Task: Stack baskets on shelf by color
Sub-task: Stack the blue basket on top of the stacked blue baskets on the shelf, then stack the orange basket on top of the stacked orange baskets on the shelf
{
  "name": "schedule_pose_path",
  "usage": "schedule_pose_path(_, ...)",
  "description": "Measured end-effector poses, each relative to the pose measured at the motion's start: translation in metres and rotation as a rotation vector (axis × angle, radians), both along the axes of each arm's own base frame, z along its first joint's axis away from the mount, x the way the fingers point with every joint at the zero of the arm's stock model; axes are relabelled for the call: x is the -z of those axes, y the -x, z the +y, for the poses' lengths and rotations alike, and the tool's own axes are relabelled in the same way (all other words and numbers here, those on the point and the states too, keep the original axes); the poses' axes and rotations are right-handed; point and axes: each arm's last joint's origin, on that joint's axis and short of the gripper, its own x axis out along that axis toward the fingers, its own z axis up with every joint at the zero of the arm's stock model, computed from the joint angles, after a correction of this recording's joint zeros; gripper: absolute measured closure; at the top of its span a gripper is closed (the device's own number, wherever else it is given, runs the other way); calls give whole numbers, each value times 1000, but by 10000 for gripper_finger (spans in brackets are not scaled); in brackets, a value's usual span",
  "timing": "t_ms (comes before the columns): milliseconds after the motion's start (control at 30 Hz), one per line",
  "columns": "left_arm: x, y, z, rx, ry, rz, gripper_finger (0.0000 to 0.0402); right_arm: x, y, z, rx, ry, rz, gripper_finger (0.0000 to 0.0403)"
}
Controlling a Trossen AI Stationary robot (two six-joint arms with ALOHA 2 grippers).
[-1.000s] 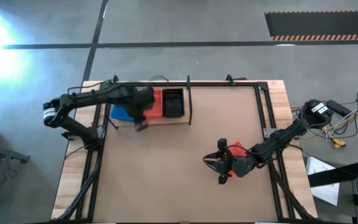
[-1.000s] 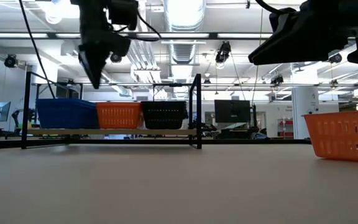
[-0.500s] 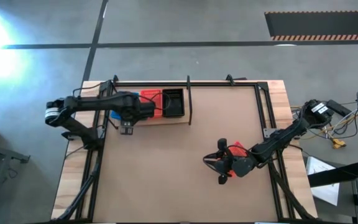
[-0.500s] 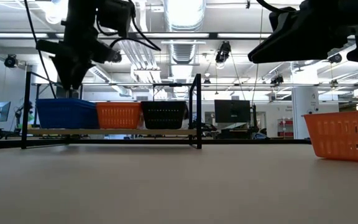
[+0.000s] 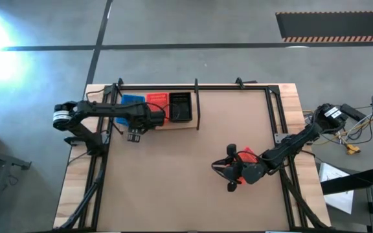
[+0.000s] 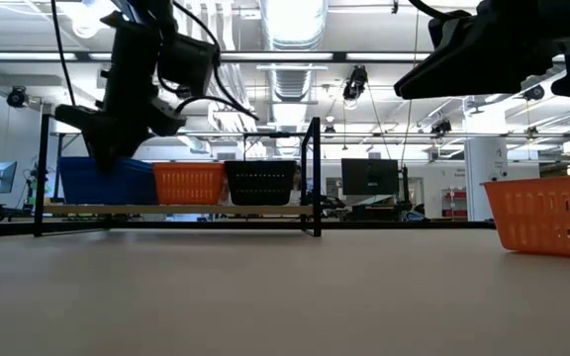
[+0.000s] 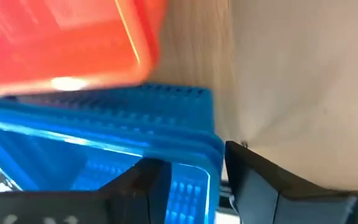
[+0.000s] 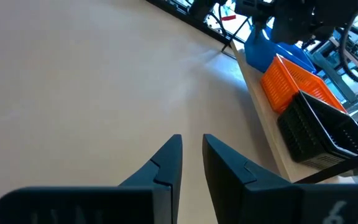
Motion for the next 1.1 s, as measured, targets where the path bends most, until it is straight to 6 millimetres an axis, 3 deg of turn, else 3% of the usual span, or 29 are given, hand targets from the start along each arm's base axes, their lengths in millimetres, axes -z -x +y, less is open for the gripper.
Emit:
schedule_pose_path(333,-7,-14,4,66,-20,-115,333,0,0,0,0,0,0,346)
schedule_pose_path(600,-2,-12,4,108,-8,-85,339,0,0,0,1,-1,0,346)
schedule_pose_path(833,-5,-10,3,101,-8,-101,293,0,0,0,4,-9,-2,346)
schedule_pose_path(1100,-29,-3,1,-14,2,-100,219,-15,9,-6,39,-95,-23,346)
